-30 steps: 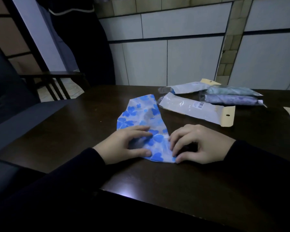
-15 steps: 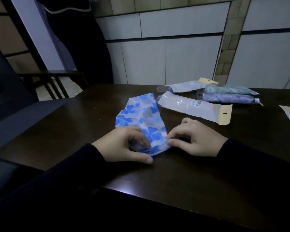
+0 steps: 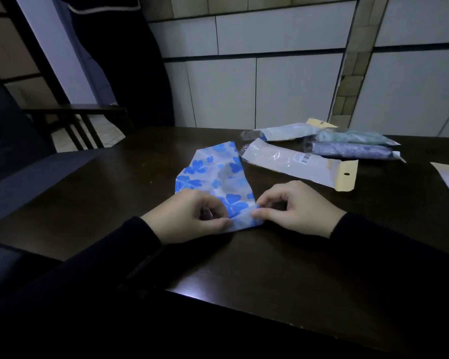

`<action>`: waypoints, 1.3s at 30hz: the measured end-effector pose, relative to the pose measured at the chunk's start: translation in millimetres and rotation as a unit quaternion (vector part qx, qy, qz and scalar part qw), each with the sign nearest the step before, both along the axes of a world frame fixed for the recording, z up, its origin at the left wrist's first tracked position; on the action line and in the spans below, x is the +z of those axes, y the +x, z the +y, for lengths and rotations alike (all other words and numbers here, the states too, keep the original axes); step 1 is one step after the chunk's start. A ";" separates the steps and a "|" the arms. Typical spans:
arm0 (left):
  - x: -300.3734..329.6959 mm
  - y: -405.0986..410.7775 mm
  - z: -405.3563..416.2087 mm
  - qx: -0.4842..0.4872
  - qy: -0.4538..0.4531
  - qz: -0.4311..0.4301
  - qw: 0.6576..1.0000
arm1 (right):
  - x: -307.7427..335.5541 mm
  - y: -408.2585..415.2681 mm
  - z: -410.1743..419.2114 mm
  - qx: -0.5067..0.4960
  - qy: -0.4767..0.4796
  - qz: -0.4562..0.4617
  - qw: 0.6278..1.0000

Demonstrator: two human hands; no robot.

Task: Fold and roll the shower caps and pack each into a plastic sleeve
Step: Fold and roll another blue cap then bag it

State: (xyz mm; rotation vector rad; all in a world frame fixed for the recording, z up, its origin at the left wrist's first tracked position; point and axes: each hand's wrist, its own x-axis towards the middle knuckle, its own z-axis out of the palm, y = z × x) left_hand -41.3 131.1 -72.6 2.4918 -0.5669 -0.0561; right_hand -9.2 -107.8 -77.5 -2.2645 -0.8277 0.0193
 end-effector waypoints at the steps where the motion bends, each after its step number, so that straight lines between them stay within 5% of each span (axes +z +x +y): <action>1: 1.1 1.1 0.2 0.005 0.008 0.003 1.000 | -1.5 1.9 2.6 -0.018 -0.008 0.008 1.000; 5: 3.9 4.8 -1.7 0.023 0.032 -0.004 0.999 | -1.1 6.7 12.8 -0.082 -0.064 0.031 0.994; 13: -9.5 -1.3 8.3 -0.048 -0.015 -0.099 0.994 | -3.4 4.2 5.2 -0.006 -0.066 -0.136 0.988; 27: -12.1 4.2 30.7 -0.050 -0.022 -0.036 0.998 | 0.5 6.2 5.5 0.047 -0.151 -0.220 0.963; 32: -13.1 5.3 29.2 0.034 -0.050 0.004 0.998 | -3.8 6.5 12.0 -0.018 -0.088 -0.141 0.986; 39: -7.7 12.9 19.3 0.076 0.041 -0.012 0.996 | -2.7 21.4 22.6 -0.070 -0.103 0.002 0.992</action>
